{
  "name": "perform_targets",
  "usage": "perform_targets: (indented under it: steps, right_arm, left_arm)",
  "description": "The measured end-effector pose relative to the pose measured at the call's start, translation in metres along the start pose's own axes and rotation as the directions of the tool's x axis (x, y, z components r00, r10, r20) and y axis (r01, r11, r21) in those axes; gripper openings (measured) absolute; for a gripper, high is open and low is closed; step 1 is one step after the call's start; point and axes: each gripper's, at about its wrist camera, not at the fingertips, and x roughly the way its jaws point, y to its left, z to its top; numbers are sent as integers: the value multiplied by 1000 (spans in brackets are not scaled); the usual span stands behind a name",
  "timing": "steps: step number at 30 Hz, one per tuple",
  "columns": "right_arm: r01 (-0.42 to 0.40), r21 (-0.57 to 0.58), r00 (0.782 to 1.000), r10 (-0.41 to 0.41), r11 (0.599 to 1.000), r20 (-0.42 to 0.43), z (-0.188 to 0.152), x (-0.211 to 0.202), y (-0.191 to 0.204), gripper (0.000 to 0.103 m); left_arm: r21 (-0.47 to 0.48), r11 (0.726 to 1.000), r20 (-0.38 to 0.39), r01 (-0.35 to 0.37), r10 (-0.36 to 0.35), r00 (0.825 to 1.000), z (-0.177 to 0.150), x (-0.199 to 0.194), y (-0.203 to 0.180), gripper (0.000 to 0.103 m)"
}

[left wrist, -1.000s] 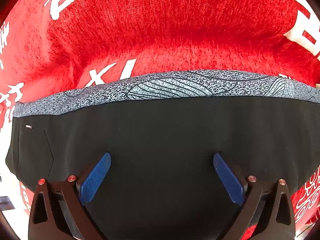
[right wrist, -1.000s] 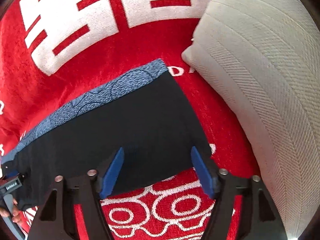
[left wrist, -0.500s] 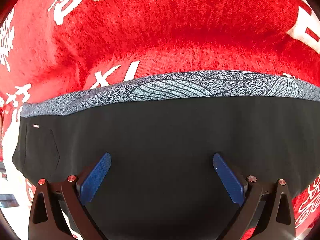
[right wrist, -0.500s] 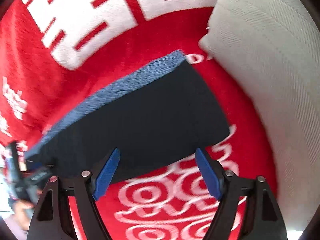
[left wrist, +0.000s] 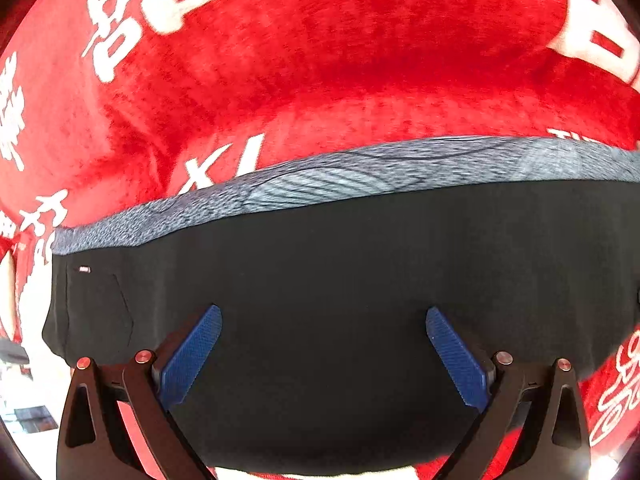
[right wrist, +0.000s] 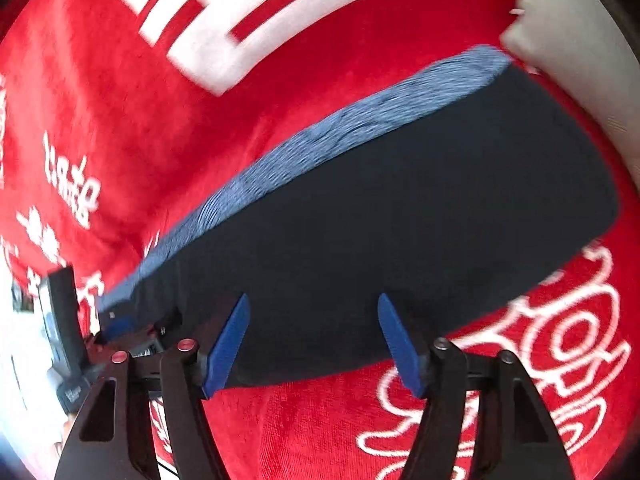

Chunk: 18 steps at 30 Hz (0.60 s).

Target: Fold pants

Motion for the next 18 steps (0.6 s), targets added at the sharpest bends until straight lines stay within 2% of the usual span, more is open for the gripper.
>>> perform_targets:
  steps: [7,9,13,18]
  right_arm:
    - [-144,107,990,143,984,17,-17,-29,-38,71]
    - [-194,171,981,189,966,44,-27,-33,-54,71]
    - [-242,279,969,218,929,115,-44,-37,-82,71]
    - [-303,376,951,252,876,181,-56,-40,-108,71]
  left_arm:
    - [100,994,19,35,-37,999,2,-30,-39,103]
    - [113,992,25,55,-58,998,2,-38,-52,103]
    - [112,989,20,95,-98,995,3,-47,-76,103]
    - [128,987,3,98,-100,995,-3,-44,-105,103]
